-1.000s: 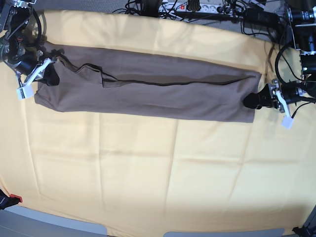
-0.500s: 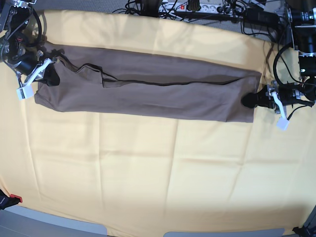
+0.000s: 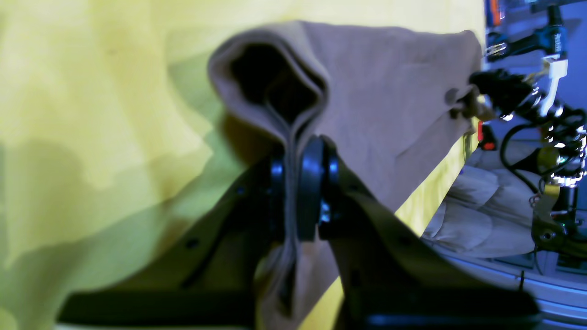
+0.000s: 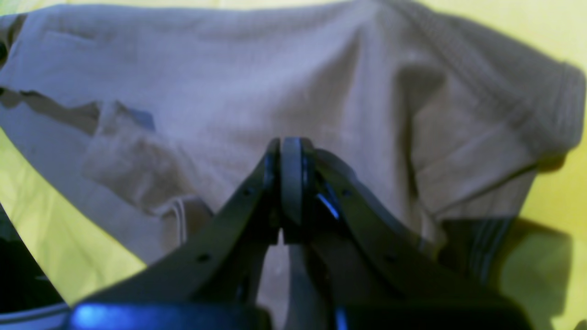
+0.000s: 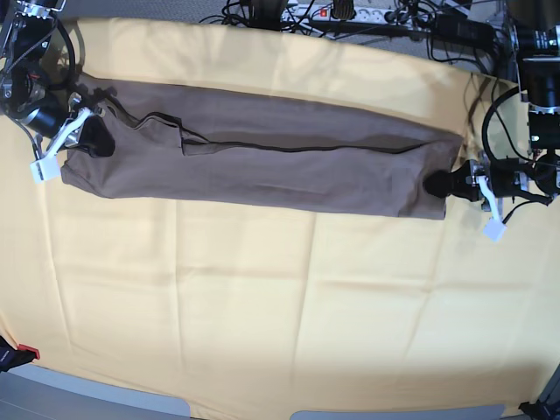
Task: Fold the T-shirt properly
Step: 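Grasp the shirt's other end with the left gripper and straighten the strip, then lift the shirt end with the left gripper and fold it toward the right gripper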
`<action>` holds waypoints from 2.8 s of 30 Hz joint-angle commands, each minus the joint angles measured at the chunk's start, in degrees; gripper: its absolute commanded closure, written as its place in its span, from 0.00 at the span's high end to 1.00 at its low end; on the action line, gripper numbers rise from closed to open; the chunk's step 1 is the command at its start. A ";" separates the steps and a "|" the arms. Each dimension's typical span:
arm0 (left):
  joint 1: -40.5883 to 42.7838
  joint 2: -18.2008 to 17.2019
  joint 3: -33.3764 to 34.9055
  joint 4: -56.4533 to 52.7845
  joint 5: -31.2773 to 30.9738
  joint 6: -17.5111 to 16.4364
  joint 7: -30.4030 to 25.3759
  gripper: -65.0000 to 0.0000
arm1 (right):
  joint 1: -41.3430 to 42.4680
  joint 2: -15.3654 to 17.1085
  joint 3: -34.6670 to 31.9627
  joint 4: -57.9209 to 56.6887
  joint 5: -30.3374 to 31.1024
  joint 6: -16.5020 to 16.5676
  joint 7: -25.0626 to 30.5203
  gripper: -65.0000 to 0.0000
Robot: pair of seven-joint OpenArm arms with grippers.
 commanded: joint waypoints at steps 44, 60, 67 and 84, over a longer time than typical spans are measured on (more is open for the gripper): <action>-1.40 -10.47 -0.50 9.01 -1.41 3.28 -0.18 0.00 | 0.48 0.04 0.04 0.98 -0.76 0.32 1.36 0.00; 0.83 -1.09 -0.50 23.02 -1.41 3.41 -0.18 0.00 | 0.50 -3.65 0.04 0.98 -5.25 0.32 1.51 0.00; 1.14 6.47 -0.50 23.02 -1.41 3.19 -0.18 0.00 | 0.50 -3.65 0.04 0.98 -5.25 0.32 1.51 0.00; 3.39 17.64 -0.44 22.91 -1.41 0.98 -0.18 0.00 | 0.50 -3.65 0.04 0.98 -5.18 0.32 1.36 0.00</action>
